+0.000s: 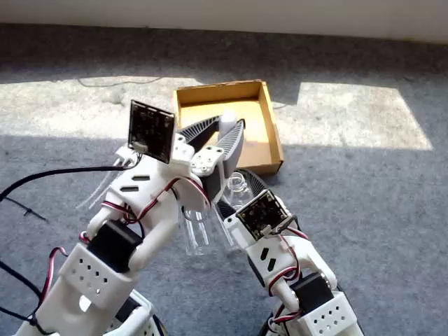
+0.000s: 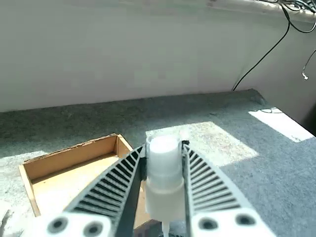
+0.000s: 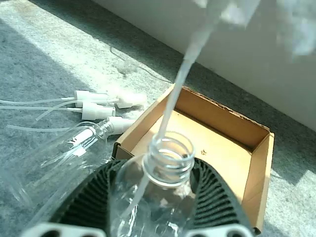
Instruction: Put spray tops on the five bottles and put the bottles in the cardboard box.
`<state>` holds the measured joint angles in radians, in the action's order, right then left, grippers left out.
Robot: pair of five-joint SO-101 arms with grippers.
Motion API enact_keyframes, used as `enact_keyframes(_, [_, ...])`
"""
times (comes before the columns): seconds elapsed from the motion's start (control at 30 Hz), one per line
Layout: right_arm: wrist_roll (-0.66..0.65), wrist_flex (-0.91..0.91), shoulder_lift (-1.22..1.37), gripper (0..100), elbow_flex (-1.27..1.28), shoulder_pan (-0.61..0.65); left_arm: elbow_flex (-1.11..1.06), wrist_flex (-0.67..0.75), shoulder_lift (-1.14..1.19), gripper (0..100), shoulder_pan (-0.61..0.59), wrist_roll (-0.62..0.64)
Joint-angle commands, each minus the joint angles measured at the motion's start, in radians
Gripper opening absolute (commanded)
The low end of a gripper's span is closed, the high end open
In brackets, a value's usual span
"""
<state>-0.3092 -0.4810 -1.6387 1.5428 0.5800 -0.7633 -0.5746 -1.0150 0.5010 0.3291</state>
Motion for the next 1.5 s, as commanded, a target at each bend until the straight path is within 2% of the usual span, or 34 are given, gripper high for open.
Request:
enact_keyframes(0.0, [-0.009,0.013,-0.005,0.4,-0.008,0.002,-0.051,-0.003,-0.005,3,-0.002,0.008])
enact_keyframes(0.17, [-0.009,0.013,-0.005,0.4,-0.005,0.002,-0.051,-0.038,-0.007,16,0.001,0.008])
enact_keyframes(0.33, [-0.009,0.013,-0.005,0.4,-0.005,-0.001,0.004,-0.107,-0.091,17,0.001,-0.002])
enact_keyframes(0.47, [-0.009,0.015,-0.005,0.4,-0.005,-0.001,0.042,-0.147,-0.225,17,-0.004,-0.183])
enact_keyframes(0.57, [-0.008,0.018,-0.007,0.4,-0.012,-0.001,0.035,-0.147,-0.278,17,-0.035,-0.233])
enact_keyframes(0.63, [-0.008,0.018,-0.007,0.4,-0.013,-0.001,0.002,-0.135,-0.257,17,-0.071,-0.235])
enact_keyframes(0.77, [-0.008,0.018,-0.007,0.4,-0.013,-0.001,-0.062,-0.012,-0.143,17,-0.153,-0.236])
enact_keyframes(0.87, [-0.008,0.018,-0.007,0.4,-0.013,-0.001,-0.059,0.017,-0.054,17,-0.159,-0.236])
enact_keyframes(1.03, [-0.008,0.018,-0.007,0.4,-0.013,-0.001,-0.067,0.015,0.058,17,-0.139,-0.279])
enact_keyframes(1.17, [-0.008,0.018,-0.007,0.4,-0.012,-0.001,-0.065,0.009,0.025,17,-0.093,-0.282])
enact_keyframes(1.33, [-0.008,0.018,-0.007,0.4,-0.012,-0.001,-0.065,-0.121,-0.07,17,0.024,-0.285])
enact_keyframes(1.47, [-0.008,0.018,-0.007,0.4,-0.013,-0.001,-0.067,-0.189,-0.117,17,0.047,-0.285])
